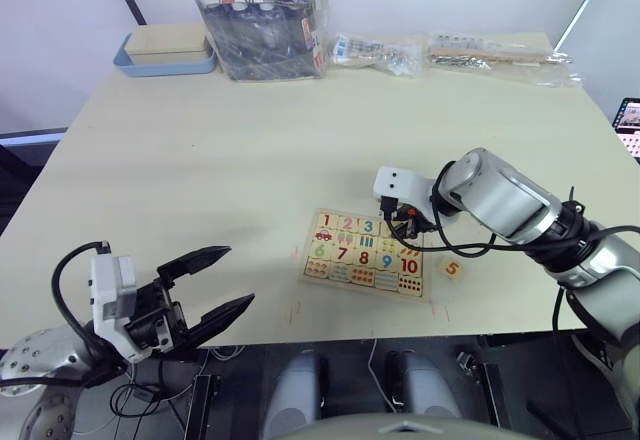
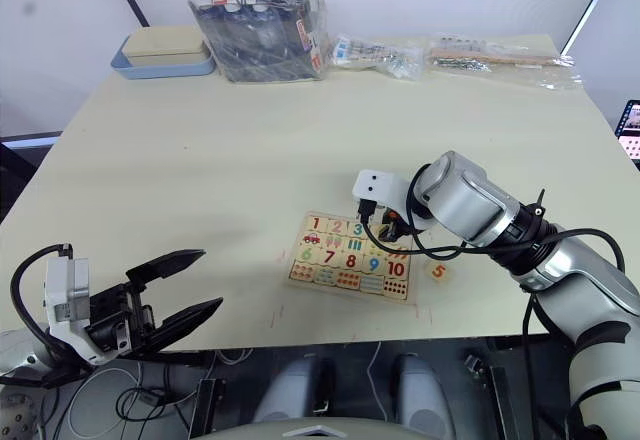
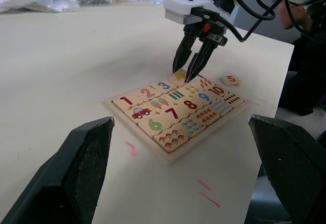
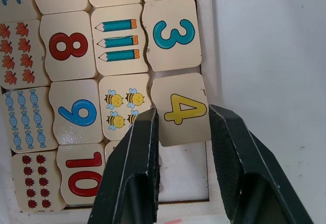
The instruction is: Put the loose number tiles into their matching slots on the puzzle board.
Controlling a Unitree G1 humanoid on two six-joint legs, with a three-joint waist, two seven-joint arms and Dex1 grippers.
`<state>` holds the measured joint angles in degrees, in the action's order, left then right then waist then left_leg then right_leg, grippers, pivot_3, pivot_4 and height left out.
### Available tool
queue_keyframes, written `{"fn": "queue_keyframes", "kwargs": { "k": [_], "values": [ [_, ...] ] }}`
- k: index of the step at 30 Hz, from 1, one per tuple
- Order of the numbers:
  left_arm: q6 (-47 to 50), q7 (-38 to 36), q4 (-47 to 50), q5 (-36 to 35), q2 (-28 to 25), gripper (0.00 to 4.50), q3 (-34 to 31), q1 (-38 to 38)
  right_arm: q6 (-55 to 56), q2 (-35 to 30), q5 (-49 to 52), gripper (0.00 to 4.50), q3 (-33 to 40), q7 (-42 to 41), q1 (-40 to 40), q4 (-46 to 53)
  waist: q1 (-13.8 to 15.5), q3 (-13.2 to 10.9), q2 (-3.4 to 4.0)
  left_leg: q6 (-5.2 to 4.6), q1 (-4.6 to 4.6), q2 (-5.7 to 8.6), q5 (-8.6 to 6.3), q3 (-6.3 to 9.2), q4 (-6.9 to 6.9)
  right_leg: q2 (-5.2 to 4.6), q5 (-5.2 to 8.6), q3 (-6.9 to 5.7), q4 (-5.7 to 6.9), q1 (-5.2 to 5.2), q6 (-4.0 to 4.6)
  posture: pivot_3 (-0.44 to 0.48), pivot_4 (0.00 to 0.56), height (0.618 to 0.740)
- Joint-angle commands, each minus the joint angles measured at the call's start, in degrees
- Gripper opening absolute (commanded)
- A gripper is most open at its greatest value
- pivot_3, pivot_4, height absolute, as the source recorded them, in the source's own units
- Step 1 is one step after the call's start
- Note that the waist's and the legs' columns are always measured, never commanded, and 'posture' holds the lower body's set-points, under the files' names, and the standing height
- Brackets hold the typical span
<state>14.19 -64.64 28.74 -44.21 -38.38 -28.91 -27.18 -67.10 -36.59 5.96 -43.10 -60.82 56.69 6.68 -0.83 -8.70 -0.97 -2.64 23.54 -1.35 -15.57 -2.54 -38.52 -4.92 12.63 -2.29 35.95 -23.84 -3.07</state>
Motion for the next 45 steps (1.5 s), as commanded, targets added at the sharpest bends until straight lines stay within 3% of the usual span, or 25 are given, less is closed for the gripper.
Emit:
{"fn": "queue_keyframes", "kwargs": {
  "k": [1,8,9,12,13,15,21,31,36,39,42,45],
  "values": [
    [-0.7,-0.2,1.2,-0.3,0.2,4.5,-0.5,-0.4,0.6,-0.2,-0.1,0.88,0.2,-0.1,1.0,1.7,0.0,0.0,0.0,0.0,0.0,0.0,0.0,0.0,0.0,0.0,0.0,0.0,0.0,0.0,0.0,0.0,0.15,0.74],
    [-0.7,-0.1,1.2,-0.2,0.2,4.5,-0.4,-0.4,1.0,-0.3,0.0,0.88,0.1,-0.4,1.0,1.7,0.0,0.0,0.0,0.0,0.0,0.0,0.0,0.0,0.0,0.0,0.0,0.0,0.0,0.0,0.0,0.0,0.15,0.74],
    [-0.7,-0.1,1.2,-0.2,0.2,4.5,-0.4,-0.4,1.0,-0.3,0.0,1.9,0.1,-0.4,1.0,1.8,0.0,0.0,0.0,0.0,0.0,0.0,0.0,0.0,0.0,0.0,0.0,0.0,0.0,0.0,0.0,0.0,0.15,0.74],
    [-0.7,0.0,1.3,-0.2,0.2,4.5,-0.3,-0.4,0.9,-0.4,0.0,3.1,0.1,-0.4,0.9,2.0,0.0,0.0,0.0,0.0,0.0,0.0,0.0,0.0,0.0,0.0,0.0,0.0,0.0,0.0,0.0,0.0,0.15,0.74],
    [-0.8,0.0,1.2,-0.2,0.2,4.5,-0.3,-0.4,0.8,-0.4,0.1,3.78,0.2,-0.4,0.9,2.0,0.0,0.0,0.0,0.0,0.0,0.0,0.0,0.0,0.0,0.0,0.0,0.0,0.0,0.0,0.0,0.0,0.15,0.74],
    [-0.8,-0.1,1.1,-0.1,0.3,4.5,-0.3,-0.4,0.7,-0.4,0.1,4.44,0.2,-0.4,0.9,2.2,0.0,0.0,0.0,0.0,0.0,0.0,0.0,0.0,0.0,0.0,0.0,0.0,0.0,0.0,0.0,0.0,0.15,0.74],
    [-1.0,-0.3,1.1,0.0,0.5,4.5,-0.4,-0.6,0.8,-0.3,0.7,4.44,1.6,-0.3,0.8,2.6,0.0,0.0,0.0,0.0,0.0,0.0,0.0,0.0,0.0,0.0,0.0,0.0,0.0,0.0,0.0,0.0,0.15,0.74],
    [-1.9,-0.9,0.4,0.2,0.7,4.5,-0.5,-1.0,16.8,-1.8,6.0,4.44,18.6,0.3,-10.5,1.8,0.2,0.0,-0.03,-0.02,0.01,0.02,-0.01,0.02,-0.07,0.0,-0.01,-0.01,-0.02,0.06,-0.01,0.0,0.15,0.74],
    [-2.2,-1.4,-0.3,0.2,0.6,4.5,-0.6,-0.9,20.4,-1.5,6.7,4.44,21.4,-0.6,-11.4,-3.1,0.0,0.0,-0.02,-0.06,-0.05,-0.01,-0.03,-0.03,-0.08,0.06,-0.01,0.03,0.02,0.08,-0.01,0.0,0.15,0.74],
    [-2.3,-2.0,-0.6,0.2,0.5,4.5,-0.7,-0.8,23.7,-2.0,5.6,3.63,21.7,-0.8,-12.5,-5.5,0.1,0.0,-0.02,-0.07,-0.15,-0.02,-0.03,-0.02,-0.08,0.08,-0.01,0.03,0.03,0.17,0.0,0.0,0.15,0.74],
    [-2.3,-2.5,-1.0,0.1,0.4,4.5,-0.9,-0.8,25.4,-2.7,5.1,1.99,21.5,-1.5,-13.3,-6.0,0.2,0.0,-0.02,-0.06,-0.13,-0.02,-0.03,-0.03,-0.08,0.07,-0.01,0.03,0.02,0.17,-0.01,0.0,0.15,0.74],
    [-2.1,-2.9,-1.4,0.0,0.1,4.5,-1.2,-0.6,27.0,-3.0,3.9,1.01,21.1,-1.7,-13.9,-6.7,0.2,0.0,-0.02,-0.06,-0.11,-0.01,-0.03,-0.04,-0.08,0.06,-0.01,0.03,0.01,0.17,-0.01,0.0,0.15,0.74]
  ]
}}
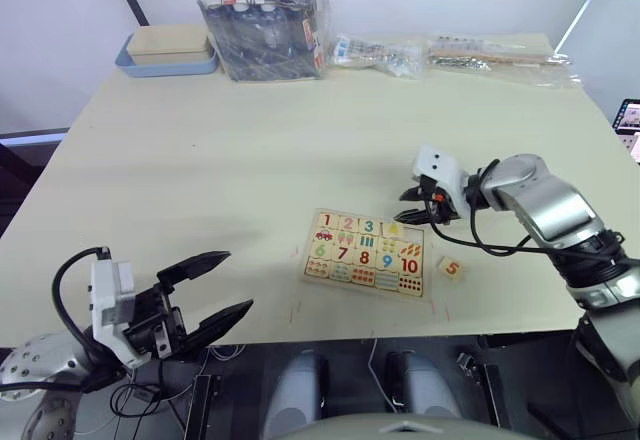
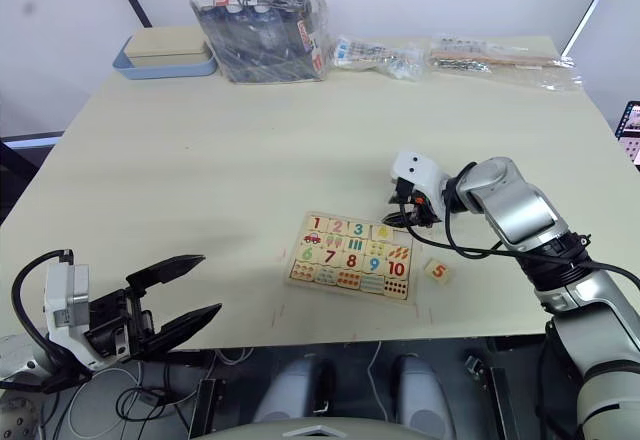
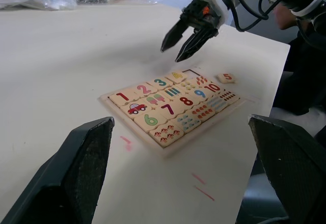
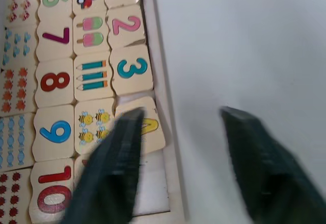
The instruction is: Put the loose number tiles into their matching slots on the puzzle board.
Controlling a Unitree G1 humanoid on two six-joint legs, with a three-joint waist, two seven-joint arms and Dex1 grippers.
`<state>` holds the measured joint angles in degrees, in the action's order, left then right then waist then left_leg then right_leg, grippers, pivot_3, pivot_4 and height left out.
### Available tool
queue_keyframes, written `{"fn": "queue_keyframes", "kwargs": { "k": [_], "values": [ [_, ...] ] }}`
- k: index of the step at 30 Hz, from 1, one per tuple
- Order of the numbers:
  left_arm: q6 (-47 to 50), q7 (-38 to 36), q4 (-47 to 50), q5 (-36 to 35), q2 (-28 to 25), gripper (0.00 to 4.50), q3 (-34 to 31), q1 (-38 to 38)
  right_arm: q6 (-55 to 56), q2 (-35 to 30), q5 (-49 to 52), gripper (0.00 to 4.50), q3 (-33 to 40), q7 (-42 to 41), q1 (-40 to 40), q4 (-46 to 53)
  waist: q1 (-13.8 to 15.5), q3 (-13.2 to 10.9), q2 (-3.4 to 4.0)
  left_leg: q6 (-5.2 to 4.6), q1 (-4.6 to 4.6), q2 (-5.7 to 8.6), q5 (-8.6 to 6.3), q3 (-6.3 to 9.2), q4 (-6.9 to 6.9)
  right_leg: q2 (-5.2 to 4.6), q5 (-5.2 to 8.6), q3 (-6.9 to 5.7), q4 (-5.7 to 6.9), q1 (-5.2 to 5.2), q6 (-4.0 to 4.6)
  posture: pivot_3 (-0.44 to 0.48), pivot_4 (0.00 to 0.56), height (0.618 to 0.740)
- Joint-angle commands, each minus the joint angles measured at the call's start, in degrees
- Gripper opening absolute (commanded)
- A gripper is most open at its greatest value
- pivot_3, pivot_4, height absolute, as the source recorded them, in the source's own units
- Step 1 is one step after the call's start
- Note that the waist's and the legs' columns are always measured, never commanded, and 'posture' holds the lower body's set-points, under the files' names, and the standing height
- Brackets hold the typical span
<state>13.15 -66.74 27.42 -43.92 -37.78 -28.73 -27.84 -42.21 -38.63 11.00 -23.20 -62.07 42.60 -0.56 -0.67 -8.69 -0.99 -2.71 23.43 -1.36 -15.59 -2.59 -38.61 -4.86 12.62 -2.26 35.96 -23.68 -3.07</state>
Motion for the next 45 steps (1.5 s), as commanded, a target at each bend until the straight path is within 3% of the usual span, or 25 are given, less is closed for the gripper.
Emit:
{"fn": "queue_keyframes", "kwargs": {
  "k": [1,3,45],
  "values": [
    [-1.0,-0.9,-0.2,-0.3,-0.5,4.5,-1.4,0.1,2.5,-1.0,-1.4,0.54,1.0,-0.4,0.1,0.3,0.0,0.0,0.0,0.0,0.0,0.0,0.0,0.0,0.0,0.0,0.0,0.0,0.0,0.0,0.0,0.0,0.15,0.74],
    [-0.8,-0.8,-0.1,-0.4,-0.6,4.5,-1.4,0.3,3.1,-0.9,-2.3,0.03,0.6,-0.3,-0.1,-0.2,0.0,0.0,0.0,0.0,-0.02,0.0,0.0,0.0,0.0,0.0,0.0,0.0,0.0,0.0,0.0,0.0,0.15,0.74],
    [-0.1,0.2,1.1,-0.7,-0.9,4.5,-1.4,0.5,5.2,1.0,-7.7,0.03,-1.4,-3.0,-3.0,1.1,0.0,0.0,0.0,0.03,-0.03,-0.01,0.02,-0.01,0.0,0.01,0.0,0.02,0.01,0.01,0.0,0.0,0.15,0.74]
  ]
}}
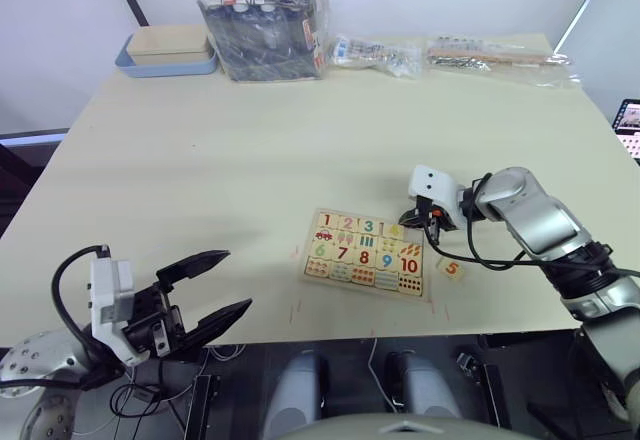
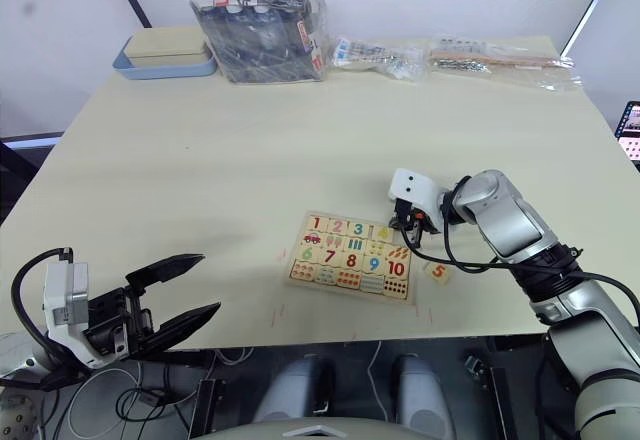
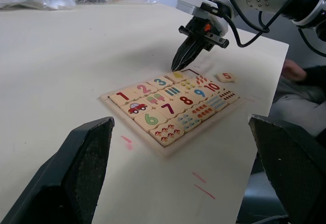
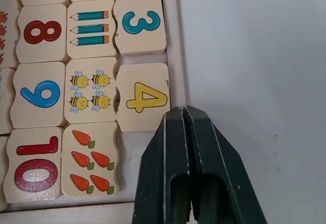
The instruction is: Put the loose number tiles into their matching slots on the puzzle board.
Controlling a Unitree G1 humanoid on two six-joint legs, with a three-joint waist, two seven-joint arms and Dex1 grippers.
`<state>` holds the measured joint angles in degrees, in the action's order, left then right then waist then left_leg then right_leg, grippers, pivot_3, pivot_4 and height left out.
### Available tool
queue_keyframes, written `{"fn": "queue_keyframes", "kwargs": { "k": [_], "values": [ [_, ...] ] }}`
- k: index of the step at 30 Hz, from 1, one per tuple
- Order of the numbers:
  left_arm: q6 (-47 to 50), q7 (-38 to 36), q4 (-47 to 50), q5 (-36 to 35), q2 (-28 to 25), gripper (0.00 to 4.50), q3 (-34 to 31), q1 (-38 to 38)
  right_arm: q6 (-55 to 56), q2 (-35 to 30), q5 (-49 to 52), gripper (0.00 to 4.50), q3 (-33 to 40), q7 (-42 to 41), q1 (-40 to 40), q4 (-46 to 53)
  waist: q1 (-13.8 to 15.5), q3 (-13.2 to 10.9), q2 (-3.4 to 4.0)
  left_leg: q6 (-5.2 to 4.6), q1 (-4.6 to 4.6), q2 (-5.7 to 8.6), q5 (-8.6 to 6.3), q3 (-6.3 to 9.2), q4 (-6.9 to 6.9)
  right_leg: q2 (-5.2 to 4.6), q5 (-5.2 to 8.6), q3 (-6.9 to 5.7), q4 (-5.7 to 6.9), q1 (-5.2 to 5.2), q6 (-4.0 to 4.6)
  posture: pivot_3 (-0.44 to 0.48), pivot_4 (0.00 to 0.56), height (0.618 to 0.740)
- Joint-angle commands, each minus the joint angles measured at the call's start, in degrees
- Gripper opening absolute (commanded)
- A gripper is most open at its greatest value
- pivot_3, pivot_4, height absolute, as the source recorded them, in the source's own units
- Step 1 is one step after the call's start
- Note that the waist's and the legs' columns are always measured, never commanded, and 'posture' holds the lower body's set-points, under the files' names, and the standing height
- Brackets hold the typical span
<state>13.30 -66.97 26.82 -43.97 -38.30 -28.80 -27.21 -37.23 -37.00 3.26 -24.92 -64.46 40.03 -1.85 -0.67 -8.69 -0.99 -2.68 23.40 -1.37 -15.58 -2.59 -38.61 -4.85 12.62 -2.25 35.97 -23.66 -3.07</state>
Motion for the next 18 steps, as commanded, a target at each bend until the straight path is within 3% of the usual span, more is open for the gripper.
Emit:
{"fn": "queue_keyframes", "kwargs": {
  "k": [1,18],
  "values": [
    [-0.2,0.5,1.8,-0.7,-0.4,4.5,-1.2,0.0,0.2,-0.6,0.0,0.03,0.3,-0.6,-0.5,2.5,0.0,0.0,0.0,0.0,0.0,0.0,0.0,0.01,0.0,0.0,0.0,0.0,0.0,0.0,0.0,0.0,0.15,0.74],
    [-0.2,0.9,1.8,-0.8,-0.6,4.5,-1.1,0.1,0.1,0.8,0.0,0.03,0.7,0.3,-0.6,2.8,0.0,0.0,0.0,0.0,-0.02,0.0,0.0,0.0,0.0,0.0,0.0,0.0,0.0,0.01,0.0,0.0,0.15,0.74]
  ]
}}
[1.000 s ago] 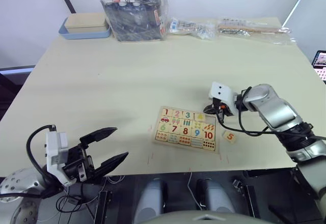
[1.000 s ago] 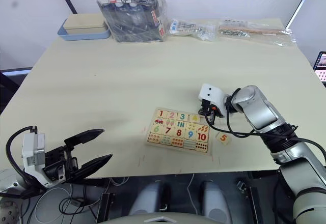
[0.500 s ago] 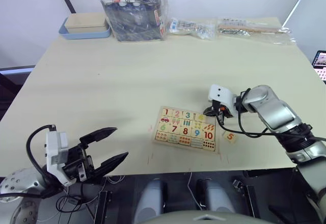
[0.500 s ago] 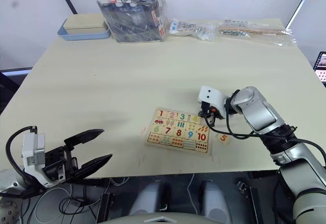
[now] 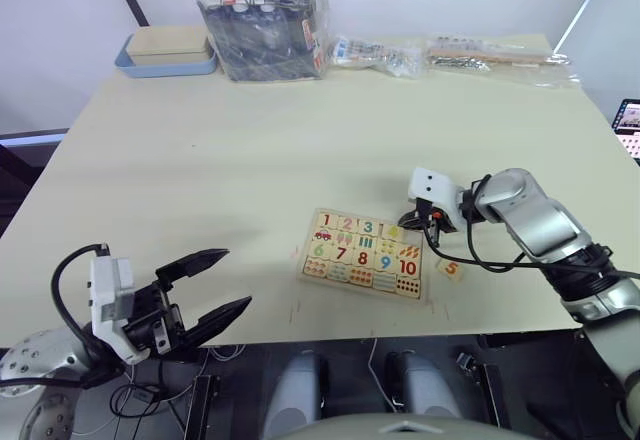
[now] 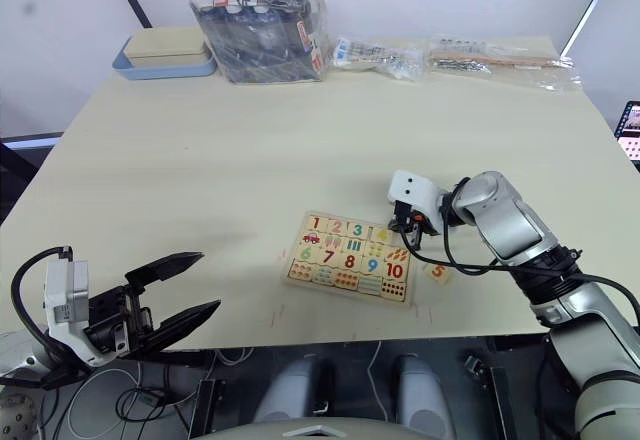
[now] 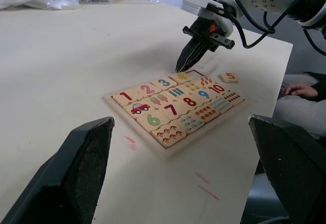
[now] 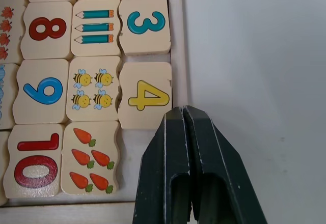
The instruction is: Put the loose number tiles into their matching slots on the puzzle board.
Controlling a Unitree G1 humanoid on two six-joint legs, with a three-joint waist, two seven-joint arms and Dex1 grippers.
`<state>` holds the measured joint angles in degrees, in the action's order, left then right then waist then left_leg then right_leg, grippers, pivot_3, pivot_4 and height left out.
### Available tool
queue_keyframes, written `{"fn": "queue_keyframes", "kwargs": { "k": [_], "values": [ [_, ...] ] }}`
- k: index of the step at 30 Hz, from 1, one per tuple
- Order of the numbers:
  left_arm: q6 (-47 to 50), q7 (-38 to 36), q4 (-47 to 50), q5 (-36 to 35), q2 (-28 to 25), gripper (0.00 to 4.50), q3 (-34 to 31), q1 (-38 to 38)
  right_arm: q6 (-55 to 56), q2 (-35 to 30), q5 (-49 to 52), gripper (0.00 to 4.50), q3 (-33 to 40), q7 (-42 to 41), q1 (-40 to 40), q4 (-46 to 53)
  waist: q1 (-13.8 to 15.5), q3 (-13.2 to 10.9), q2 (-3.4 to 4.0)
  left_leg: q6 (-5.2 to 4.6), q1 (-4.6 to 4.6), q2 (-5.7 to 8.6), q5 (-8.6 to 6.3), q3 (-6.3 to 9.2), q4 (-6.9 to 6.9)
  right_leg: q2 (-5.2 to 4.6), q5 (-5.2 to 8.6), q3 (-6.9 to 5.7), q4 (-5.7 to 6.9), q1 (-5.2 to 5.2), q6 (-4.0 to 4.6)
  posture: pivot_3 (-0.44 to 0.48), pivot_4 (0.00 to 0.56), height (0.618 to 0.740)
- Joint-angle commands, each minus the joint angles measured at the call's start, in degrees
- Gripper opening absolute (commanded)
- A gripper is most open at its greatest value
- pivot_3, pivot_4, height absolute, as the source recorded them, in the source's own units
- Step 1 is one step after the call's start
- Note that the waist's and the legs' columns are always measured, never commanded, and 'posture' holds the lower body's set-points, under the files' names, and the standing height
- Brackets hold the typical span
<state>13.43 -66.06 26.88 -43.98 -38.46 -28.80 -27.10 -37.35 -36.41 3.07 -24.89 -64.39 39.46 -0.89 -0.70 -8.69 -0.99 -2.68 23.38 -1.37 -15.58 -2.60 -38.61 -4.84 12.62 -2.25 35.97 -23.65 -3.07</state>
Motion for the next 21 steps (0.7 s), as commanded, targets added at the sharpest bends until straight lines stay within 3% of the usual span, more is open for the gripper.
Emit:
{"fn": "queue_keyframes", "kwargs": {
  "k": [1,13,21],
  "values": [
    [-0.3,0.0,1.7,-0.7,-0.5,4.5,-1.1,0.1,0.2,0.3,0.2,0.03,0.7,0.2,0.0,1.8,0.0,0.0,0.0,0.0,0.0,0.0,0.0,0.0,0.0,0.0,0.0,0.0,0.0,0.0,0.0,0.0,0.15,0.74],
    [-0.6,0.0,1.4,-0.5,-0.1,4.5,-1.0,0.1,0.4,-0.2,0.3,0.03,1.9,0.3,0.3,1.7,0.0,0.0,0.0,0.0,0.0,0.0,0.0,0.0,0.0,0.0,0.0,0.0,0.0,0.01,0.0,0.0,0.15,0.74],
    [-1.2,0.1,1.0,0.0,0.5,4.5,-0.8,-0.2,4.6,-0.2,9.2,0.03,13.5,-0.3,-4.1,4.1,0.1,0.0,0.0,-0.01,0.0,0.0,-0.01,0.01,0.0,0.0,0.0,0.0,-0.01,0.03,0.0,0.0,0.15,0.74]
  ]
}}
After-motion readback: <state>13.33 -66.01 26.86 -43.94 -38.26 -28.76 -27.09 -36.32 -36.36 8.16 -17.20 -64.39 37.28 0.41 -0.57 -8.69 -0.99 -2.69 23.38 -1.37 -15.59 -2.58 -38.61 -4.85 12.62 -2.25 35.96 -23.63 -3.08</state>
